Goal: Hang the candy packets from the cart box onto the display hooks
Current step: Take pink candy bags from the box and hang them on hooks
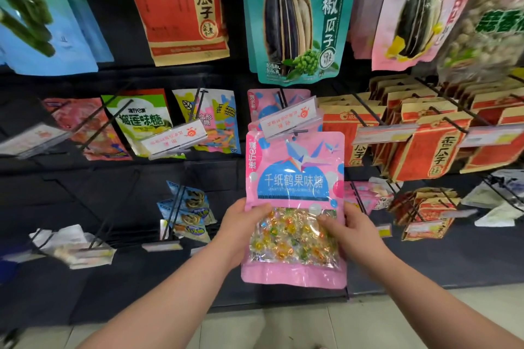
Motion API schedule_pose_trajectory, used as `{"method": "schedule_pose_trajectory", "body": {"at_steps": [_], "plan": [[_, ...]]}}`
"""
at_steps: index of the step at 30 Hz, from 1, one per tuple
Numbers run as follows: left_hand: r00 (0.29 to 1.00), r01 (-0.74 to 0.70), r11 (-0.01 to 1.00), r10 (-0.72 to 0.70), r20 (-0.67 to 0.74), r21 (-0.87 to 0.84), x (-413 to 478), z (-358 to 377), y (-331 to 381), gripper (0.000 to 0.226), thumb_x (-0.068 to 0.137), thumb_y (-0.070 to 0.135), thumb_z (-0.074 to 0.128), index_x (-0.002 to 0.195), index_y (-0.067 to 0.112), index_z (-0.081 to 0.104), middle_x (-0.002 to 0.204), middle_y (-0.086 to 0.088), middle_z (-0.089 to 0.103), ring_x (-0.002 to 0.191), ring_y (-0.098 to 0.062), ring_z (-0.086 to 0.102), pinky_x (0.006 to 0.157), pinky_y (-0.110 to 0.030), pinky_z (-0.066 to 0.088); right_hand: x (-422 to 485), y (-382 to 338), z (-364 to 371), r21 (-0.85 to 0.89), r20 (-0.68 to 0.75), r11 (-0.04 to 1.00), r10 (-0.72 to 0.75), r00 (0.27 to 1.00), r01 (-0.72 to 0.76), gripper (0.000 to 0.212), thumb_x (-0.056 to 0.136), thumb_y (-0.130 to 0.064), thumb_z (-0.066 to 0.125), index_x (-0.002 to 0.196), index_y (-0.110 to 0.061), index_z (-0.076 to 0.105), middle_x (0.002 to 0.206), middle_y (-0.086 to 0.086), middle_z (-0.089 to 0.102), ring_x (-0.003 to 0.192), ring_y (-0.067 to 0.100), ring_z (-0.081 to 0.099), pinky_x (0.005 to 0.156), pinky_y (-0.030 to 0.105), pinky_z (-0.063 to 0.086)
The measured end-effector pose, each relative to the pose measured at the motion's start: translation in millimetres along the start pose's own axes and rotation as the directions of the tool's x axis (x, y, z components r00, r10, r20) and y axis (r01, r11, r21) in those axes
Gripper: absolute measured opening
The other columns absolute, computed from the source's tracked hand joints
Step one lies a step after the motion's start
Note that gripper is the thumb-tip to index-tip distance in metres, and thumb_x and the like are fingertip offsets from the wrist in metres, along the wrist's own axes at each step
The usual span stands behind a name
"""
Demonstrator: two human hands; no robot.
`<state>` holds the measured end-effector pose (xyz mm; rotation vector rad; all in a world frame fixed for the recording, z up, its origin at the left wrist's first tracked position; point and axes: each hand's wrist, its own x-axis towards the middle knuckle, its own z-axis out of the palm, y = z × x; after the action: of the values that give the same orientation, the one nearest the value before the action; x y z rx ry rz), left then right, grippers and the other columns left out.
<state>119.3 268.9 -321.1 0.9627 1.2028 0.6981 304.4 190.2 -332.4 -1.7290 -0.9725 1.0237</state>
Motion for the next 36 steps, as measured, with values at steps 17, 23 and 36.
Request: {"method": "schedule_pose_trajectory", "body": {"at_steps": [17,23,36], "plan": [[0.999,0.014,0.999,-0.015,-0.034,-0.037,7.3,1.8,1.9,0.02,0.088,0.011,0.067,0.108,0.007,0.064,0.099,-0.011,0.073,0.088,-0.024,0.072,0.072,-0.035,0.059,11.3,-2.3,1.1,0.062,0.059,0.996,0.058,0.997,-0.062,0.019,0.09,-0.021,0.062,0.108,-0.018,0.054,0.104,0.001,0.069,0.088,0.013,0.069,0.068,0.028,0.056],[0.999,-0.008,0.999,0.009,-0.043,0.035,8.7,0.7,-4.1,0.025,0.088,0.015,0.067,0.112,0.009,0.063,0.106,-0.009,0.072,0.094,-0.022,0.069,0.073,-0.031,0.056,7.2,1.1,2.2,0.092,0.06,0.992,0.082,0.995,-0.087,0.022,0.09,-0.021,0.062,0.11,-0.015,0.054,0.105,0.003,0.068,0.091,0.018,0.07,0.076,0.037,0.059],[0.999,-0.047,0.998,0.048,-0.023,0.038,9.8,-6.5,6.1,0.02,0.087,0.013,0.068,0.107,0.007,0.067,0.103,-0.012,0.073,0.098,-0.027,0.069,0.089,-0.044,0.055,6.3,-5.5,3.2,0.205,0.046,0.975,0.082,0.996,-0.09,0.016,0.09,-0.024,0.062,0.105,-0.018,0.058,0.104,0.006,0.072,0.094,0.027,0.071,0.087,0.054,0.054]]}}
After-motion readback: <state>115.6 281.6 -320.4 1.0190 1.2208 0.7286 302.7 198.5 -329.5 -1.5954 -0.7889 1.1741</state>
